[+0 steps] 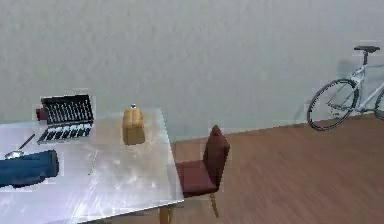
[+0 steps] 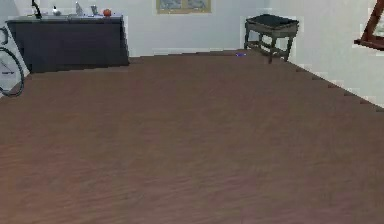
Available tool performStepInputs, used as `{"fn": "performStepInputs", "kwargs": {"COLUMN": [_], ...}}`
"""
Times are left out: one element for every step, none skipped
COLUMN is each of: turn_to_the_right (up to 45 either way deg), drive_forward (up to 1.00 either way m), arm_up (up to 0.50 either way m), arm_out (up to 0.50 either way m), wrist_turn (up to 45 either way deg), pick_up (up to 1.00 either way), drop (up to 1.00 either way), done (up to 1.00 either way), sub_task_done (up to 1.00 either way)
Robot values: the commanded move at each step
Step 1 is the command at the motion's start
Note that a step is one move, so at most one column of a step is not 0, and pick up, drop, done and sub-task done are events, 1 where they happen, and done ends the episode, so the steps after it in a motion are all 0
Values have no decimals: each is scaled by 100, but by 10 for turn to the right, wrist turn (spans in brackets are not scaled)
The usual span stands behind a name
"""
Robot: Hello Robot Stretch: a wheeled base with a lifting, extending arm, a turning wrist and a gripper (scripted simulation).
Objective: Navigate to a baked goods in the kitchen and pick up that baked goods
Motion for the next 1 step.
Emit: {"fn": "performStepInputs", "kwargs": {"turn_to_the_right": [-450], "drive_forward": [0], "arm_up": [0], "arm_out": [0], "wrist_turn": [0], "pick_up": [0], "drop": [0], "done": [0], "sub_task_done": [0]}}
